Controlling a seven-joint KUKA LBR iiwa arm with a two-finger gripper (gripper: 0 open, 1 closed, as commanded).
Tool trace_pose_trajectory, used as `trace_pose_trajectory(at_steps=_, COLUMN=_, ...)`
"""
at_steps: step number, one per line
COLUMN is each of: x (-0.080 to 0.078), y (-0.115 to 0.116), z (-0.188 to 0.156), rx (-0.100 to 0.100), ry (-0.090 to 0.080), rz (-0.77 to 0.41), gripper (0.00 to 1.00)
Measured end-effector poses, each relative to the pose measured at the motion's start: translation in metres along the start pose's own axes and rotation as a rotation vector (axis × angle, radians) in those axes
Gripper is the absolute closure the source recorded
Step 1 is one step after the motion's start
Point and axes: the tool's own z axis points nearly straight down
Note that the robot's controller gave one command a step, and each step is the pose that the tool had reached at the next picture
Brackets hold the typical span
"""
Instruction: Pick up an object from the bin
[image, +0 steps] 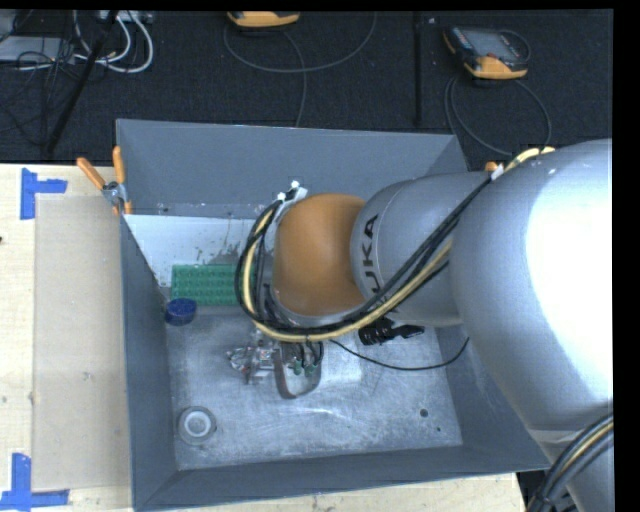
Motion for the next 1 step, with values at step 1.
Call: trace_pose_trajectory(at_steps=1, x=-0.0030, y=0.0000, z=-0.1051, rx=0.002, ry=-0.002, rz=0.033, gripper=1.00)
